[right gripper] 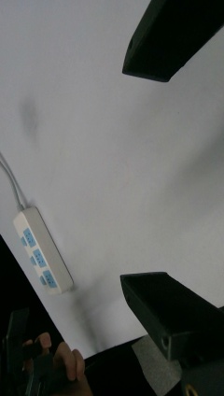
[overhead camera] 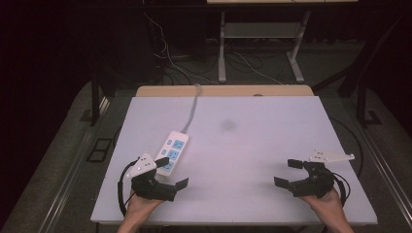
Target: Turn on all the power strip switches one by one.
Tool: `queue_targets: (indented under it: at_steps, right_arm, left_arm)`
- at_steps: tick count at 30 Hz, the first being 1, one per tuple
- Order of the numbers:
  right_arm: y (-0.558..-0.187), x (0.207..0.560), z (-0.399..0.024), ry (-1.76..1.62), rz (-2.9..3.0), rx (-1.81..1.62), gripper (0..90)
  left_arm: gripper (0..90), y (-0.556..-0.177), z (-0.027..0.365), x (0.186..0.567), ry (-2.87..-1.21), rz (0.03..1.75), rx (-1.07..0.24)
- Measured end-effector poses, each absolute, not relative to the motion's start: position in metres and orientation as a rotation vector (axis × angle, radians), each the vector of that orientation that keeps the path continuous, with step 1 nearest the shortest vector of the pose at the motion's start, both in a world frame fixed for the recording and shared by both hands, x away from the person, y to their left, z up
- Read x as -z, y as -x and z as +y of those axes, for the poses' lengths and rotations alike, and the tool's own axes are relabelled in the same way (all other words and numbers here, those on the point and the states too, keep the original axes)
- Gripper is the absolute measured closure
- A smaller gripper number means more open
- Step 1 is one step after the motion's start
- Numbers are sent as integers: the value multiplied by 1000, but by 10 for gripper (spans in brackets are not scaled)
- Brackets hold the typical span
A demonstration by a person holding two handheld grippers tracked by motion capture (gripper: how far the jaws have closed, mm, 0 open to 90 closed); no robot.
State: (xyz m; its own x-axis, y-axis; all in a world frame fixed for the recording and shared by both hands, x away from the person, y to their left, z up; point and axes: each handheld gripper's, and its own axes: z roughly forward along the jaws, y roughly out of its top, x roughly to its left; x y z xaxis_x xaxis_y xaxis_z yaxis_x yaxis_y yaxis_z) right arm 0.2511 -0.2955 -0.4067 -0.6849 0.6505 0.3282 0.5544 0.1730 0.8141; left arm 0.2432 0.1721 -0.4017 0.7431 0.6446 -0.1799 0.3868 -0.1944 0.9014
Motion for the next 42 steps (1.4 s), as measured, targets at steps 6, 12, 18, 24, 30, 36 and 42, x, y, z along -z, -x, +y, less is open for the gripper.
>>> queue_targets:
  at_steps: [6,12,18,24,30,36,42]
  right_arm:
    - [-250,408,-294,-1200,2351,-1540,15]
    - [-250,409,-294,-1193,2359,-1527,15]
    - [-250,410,-293,-1190,2370,-1523,15]
    - [-250,412,-291,-1188,2393,-1514,15]
    - [-249,413,-290,-1186,2396,-1503,15]
    - [-249,413,-292,-1196,2389,-1494,15]
    - [-250,414,-293,-1201,2381,-1493,15]
  left_arm:
    - [0,-243,173,402,-1814,808,-275]
    - [0,-244,172,402,-1824,810,-271]
    - [0,-245,170,402,-1842,812,-267]
    - [0,-244,166,400,-1865,807,-262]
    - [0,-245,165,398,-1906,806,-254]
    - [0,-247,169,395,-1926,804,-235]
    - [0,-249,174,391,-1934,824,-214]
